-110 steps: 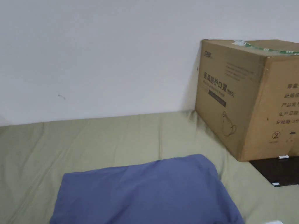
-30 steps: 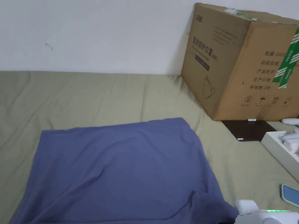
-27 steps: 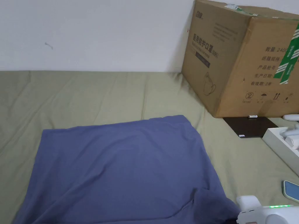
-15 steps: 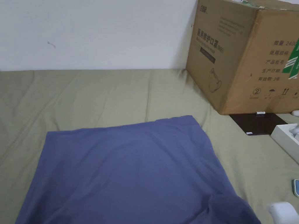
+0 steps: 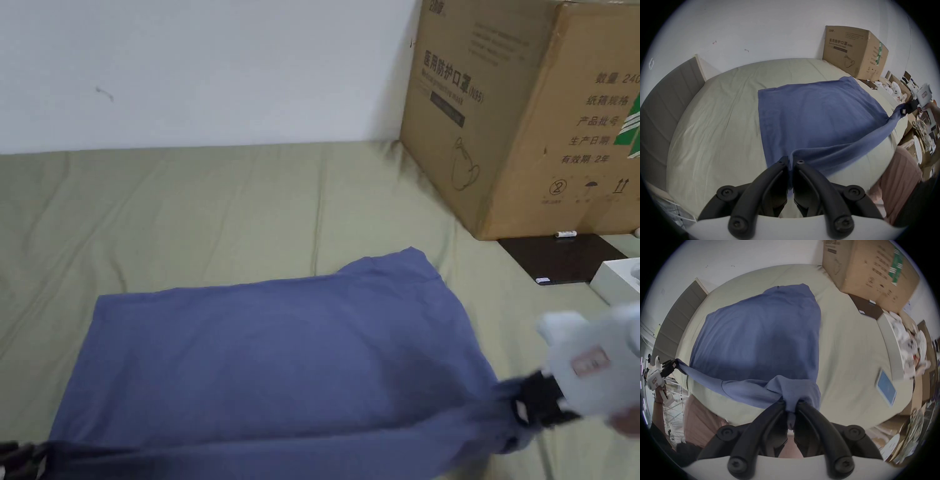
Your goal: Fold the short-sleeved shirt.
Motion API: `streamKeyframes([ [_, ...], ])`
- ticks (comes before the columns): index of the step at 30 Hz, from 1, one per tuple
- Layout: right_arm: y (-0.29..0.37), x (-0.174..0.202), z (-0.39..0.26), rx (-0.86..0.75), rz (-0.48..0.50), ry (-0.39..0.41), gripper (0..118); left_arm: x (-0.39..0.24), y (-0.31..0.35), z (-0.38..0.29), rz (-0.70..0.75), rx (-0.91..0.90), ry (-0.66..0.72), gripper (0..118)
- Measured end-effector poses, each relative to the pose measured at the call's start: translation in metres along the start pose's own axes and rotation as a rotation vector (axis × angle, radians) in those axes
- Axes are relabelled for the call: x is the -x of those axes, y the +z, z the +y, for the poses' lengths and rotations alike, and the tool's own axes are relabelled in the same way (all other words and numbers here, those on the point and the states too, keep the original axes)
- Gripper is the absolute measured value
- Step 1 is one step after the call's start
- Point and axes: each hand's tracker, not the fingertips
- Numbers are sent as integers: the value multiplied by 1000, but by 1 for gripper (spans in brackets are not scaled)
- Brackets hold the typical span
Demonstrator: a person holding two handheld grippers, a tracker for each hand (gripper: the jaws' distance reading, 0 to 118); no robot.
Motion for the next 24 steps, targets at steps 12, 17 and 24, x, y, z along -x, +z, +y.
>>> streamKeyframes([
  [12,-104,-1,113,-242,-179,-173,118,18,-102,45,81,-43,107,114],
  [17,-70,6,62,-459,-149,-173,118,8,-63,28,70,-127,171,113],
  [24,8,39,-71,-861,31,-164,3,-28,34,-29,173,-457,270,1],
])
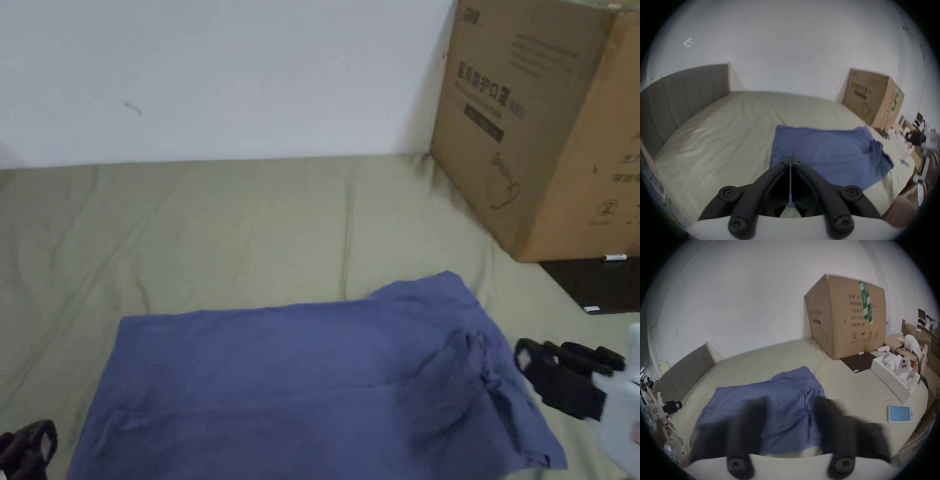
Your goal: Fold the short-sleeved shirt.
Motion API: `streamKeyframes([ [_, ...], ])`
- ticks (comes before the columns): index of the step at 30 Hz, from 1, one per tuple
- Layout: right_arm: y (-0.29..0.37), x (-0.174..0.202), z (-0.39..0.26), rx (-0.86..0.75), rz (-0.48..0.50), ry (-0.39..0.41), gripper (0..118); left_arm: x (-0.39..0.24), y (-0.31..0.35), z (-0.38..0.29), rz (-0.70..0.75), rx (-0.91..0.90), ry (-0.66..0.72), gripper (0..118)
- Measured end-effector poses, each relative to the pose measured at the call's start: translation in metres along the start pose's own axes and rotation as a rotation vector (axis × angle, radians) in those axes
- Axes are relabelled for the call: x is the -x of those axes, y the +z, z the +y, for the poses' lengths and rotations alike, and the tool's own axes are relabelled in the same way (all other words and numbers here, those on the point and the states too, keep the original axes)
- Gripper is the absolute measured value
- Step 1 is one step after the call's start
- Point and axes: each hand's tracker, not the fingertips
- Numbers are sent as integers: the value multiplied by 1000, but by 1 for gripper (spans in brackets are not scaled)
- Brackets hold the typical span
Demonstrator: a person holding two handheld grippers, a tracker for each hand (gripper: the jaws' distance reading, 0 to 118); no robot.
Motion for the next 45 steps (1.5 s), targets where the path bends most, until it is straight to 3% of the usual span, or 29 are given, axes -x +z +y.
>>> streamKeyframes([
  [2,28,13,-12,-45,-61,16,0,0,31,-4,-37,-51,41,1],
  [4,38,20,-13,3,54,-25,0,1,41,-4,-28,-29,16,1],
  [7,46,36,-14,12,34,8,0,14,19,4,-9,227,-51,1],
  [9,48,41,-13,21,91,22,0,26,-6,1,8,398,-47,1],
  [12,50,49,-11,18,89,35,0,36,-40,-16,-34,455,11,5],
  [14,53,50,-10,33,116,8,0,39,-62,-25,4,482,8,103],
  [15,53,50,-9,37,120,-3,0,40,-72,-32,10,526,0,118],
  [16,55,50,-8,41,125,-15,0,41,-77,-37,22,473,16,112],
  [19,60,50,-5,58,125,-23,0,42,-112,-51,141,528,-57,112],
  [22,63,48,-2,63,122,-21,0,43,-138,-73,119,658,-69,110],
  [27,62,44,2,68,89,-16,0,41,-131,-77,108,598,-95,108],
  [29,58,41,3,73,76,-38,0,31,-125,-70,109,604,-108,87],
  [30,57,39,4,77,72,-53,0,26,-119,-66,103,593,-139,70],
  [31,55,33,3,78,70,-75,0,18,-114,-62,89,576,-180,36],
  [32,54,29,3,73,71,-95,0,12,-111,-59,63,563,-208,10],
  [35,37,4,0,109,40,-156,0,4,-98,-50,49,516,-233,4],
  [36,28,-4,0,156,29,-155,0,5,-96,-46,-5,512,-194,4],
  [40,-26,-50,-5,334,42,-173,0,14,-85,-18,-4,435,-93,4],
  [41,-40,-59,-6,357,31,-188,6,15,-81,-12,-22,427,-74,4],
  [42,-51,-64,-6,372,-4,-190,35,14,-77,-7,-16,418,-83,4],
  [43,-67,-72,-8,423,-40,-200,91,12,-74,-3,-12,412,-95,4],
  [44,-84,-80,-11,500,-29,-205,116,10,-73,0,-14,405,-106,4],
  [45,-95,-86,-13,518,-53,-215,118,8,-72,3,-20,409,-112,4],
])
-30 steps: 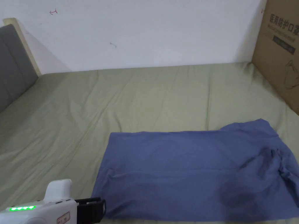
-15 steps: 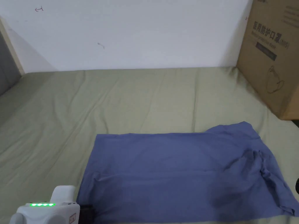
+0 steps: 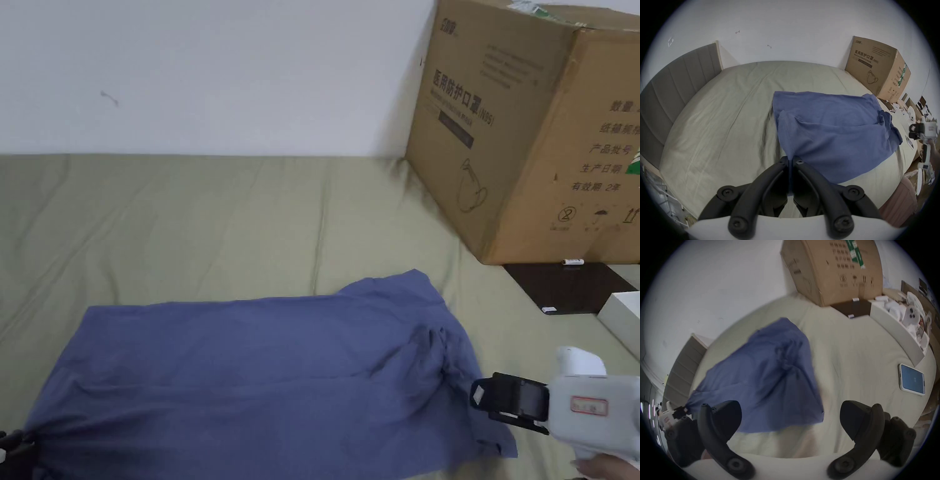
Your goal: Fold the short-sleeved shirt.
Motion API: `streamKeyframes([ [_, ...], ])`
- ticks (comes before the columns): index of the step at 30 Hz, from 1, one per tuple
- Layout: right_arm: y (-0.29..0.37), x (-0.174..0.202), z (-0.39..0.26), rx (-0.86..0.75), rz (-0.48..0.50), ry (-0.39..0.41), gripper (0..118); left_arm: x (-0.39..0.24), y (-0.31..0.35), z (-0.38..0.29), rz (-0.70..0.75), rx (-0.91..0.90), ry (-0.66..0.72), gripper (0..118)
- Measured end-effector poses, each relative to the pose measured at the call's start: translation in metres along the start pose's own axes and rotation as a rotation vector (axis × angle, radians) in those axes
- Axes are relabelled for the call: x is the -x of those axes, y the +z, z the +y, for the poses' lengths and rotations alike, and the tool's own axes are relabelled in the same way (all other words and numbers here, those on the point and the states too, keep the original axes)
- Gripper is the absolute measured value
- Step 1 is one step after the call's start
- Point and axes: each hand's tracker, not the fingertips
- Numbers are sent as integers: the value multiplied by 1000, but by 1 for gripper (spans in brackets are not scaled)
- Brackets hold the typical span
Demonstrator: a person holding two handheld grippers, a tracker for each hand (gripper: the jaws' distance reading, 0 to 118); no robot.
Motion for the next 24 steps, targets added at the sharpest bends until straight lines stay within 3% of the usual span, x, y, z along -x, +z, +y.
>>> streamKeyframes([
  [4,-50,-9,8,174,-107,39,117,-14,4,1,18,-2,-41,4],
  [6,-64,-10,2,214,-145,74,111,-15,0,1,31,9,-54,4],
  [8,-69,-6,-4,260,-180,135,84,-14,-3,-1,35,27,-51,4],
  [9,-66,0,-7,244,-237,207,79,-10,-7,-2,35,39,-50,4],
  [10,-58,6,-11,222,-202,241,60,-9,-10,-4,37,52,-52,4],
  [12,-51,11,-10,240,-121,237,15,-7,-14,-8,44,77,-55,4],
  [14,-41,18,-10,220,-77,229,11,-5,-17,-9,37,88,-45,4],
  [17,-25,21,-7,189,-93,251,11,-1,-11,-6,29,87,-35,4],
  [24,49,4,-22,223,7,150,11,14,32,-11,-11,102,-70,4],
])
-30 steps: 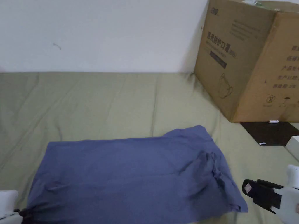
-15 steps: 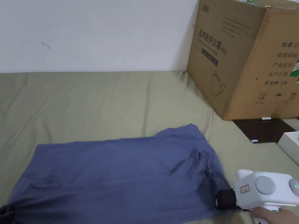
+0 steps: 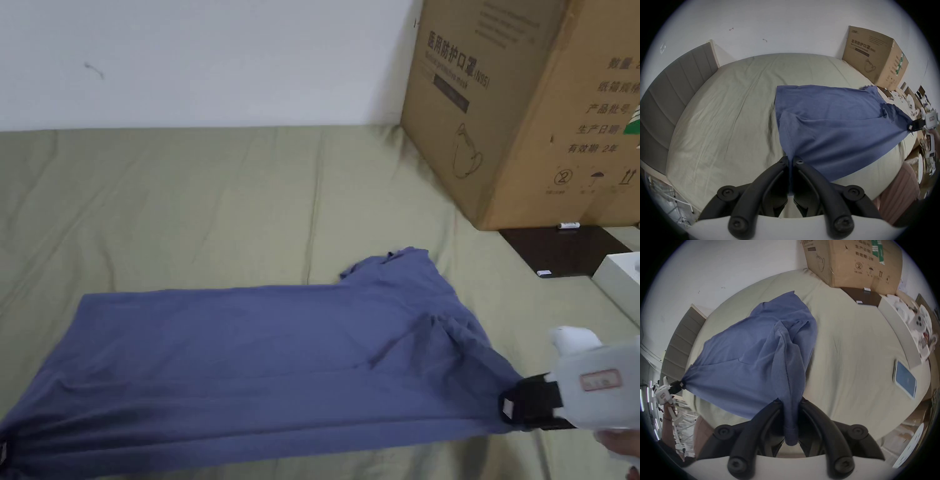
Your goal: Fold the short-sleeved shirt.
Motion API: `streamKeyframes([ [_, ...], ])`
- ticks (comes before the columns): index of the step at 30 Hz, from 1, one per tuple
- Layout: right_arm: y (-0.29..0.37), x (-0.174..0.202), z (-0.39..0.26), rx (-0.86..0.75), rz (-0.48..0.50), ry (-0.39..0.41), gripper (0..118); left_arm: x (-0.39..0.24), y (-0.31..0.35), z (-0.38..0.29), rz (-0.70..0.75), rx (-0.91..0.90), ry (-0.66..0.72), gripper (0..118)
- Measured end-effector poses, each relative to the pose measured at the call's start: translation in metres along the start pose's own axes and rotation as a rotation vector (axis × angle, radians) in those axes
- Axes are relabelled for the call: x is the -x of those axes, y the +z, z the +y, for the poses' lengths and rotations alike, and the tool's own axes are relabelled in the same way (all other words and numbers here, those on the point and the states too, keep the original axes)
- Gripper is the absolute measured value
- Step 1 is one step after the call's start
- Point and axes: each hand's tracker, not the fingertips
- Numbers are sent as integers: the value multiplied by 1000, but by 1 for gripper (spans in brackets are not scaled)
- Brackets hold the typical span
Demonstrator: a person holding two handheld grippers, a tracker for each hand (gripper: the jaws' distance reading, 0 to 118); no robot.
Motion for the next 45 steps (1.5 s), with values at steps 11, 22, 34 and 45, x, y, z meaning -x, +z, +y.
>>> streamKeyframes([
  [11,-44,-25,-68,81,-20,-147,15,7,-22,-85,-74,145,73,7],
  [22,52,40,-56,-351,-83,7,111,-14,47,-35,-114,-248,129,108],
  [34,93,135,-42,-769,144,178,10,-49,86,34,-129,-551,20,1],
  [45,42,127,9,-653,143,131,10,31,-144,143,-62,-17,-13,118],
])
